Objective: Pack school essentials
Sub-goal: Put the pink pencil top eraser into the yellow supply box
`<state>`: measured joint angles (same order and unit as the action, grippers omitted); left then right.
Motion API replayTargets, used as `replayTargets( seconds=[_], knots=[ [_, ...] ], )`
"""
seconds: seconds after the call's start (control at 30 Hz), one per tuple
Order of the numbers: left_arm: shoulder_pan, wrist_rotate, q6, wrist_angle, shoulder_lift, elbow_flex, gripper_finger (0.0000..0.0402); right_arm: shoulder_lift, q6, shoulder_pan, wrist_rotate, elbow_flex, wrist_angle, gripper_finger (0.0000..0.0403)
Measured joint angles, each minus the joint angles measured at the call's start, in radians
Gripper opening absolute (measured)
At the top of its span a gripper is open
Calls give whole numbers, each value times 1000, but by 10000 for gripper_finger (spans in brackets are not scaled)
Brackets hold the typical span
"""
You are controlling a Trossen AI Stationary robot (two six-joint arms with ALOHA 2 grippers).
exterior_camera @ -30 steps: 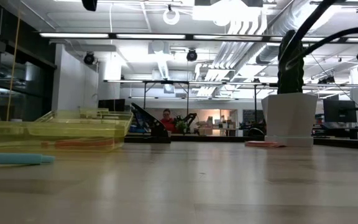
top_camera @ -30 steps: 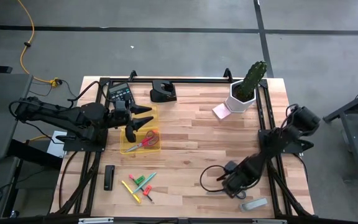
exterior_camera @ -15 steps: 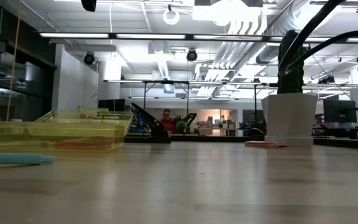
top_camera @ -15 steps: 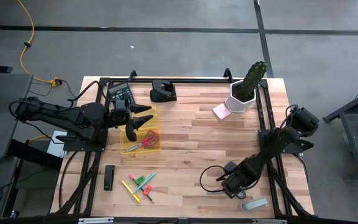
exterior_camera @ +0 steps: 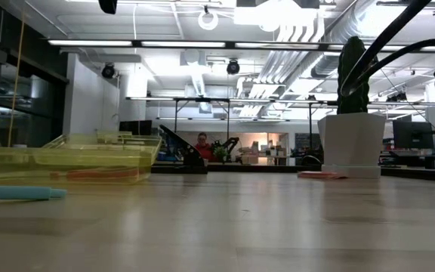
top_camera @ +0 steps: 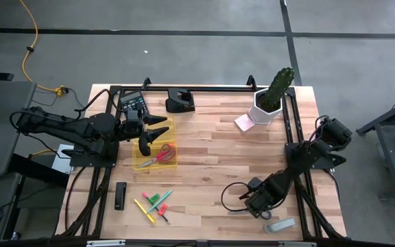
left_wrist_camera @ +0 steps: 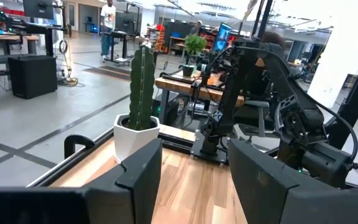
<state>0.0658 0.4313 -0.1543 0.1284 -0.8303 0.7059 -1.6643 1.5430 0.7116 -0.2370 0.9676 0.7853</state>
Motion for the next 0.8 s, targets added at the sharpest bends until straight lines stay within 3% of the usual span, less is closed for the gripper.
replayTargets(
  seconds=[0.57,0.8],
  knots=[
    [0,0,-1,1,0,0,172,-38,-2,0,-17,0,-37,106],
    [0,0,0,1,0,0,172,-38,-3,0,-17,0,-34,69]
  ],
)
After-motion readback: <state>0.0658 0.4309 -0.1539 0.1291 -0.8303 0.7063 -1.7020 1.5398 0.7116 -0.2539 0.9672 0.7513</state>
